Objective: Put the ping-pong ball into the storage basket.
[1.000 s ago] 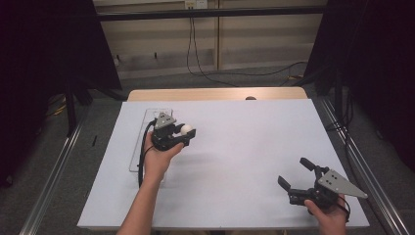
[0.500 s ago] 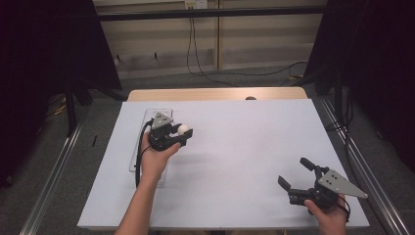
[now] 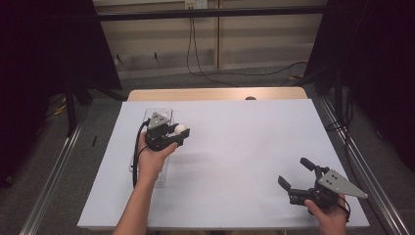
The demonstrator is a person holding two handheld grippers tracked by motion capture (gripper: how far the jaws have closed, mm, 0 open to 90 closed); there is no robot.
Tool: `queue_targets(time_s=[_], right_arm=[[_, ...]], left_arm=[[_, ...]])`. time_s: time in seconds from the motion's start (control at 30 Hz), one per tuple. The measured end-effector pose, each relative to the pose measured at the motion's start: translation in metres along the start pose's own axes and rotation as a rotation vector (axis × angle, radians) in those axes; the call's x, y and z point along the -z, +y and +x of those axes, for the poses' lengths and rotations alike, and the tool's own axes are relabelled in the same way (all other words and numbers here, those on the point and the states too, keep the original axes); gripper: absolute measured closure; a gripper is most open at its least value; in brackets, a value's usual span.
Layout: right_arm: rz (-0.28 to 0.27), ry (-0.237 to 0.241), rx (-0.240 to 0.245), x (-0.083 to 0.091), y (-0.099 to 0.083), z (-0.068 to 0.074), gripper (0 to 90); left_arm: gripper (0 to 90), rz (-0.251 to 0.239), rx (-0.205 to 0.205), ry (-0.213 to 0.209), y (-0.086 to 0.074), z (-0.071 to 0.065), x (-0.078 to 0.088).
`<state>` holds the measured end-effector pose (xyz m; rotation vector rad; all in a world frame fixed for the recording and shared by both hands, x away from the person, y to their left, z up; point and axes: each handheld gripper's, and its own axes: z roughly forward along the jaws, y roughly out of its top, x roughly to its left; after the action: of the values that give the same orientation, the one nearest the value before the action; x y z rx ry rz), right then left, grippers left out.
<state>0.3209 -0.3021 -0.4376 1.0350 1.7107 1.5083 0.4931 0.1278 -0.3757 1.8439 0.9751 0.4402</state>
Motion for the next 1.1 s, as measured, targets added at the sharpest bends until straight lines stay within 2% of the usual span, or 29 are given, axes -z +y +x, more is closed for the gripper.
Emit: queue_targets(time_s=[1.1], right_arm=[[-0.003,0.001,-0.002,0.000,0.000,0.000,1.3]], left_arm=[[51.1,0.008,0.011,0.022,-0.003,0.011,0.010]])
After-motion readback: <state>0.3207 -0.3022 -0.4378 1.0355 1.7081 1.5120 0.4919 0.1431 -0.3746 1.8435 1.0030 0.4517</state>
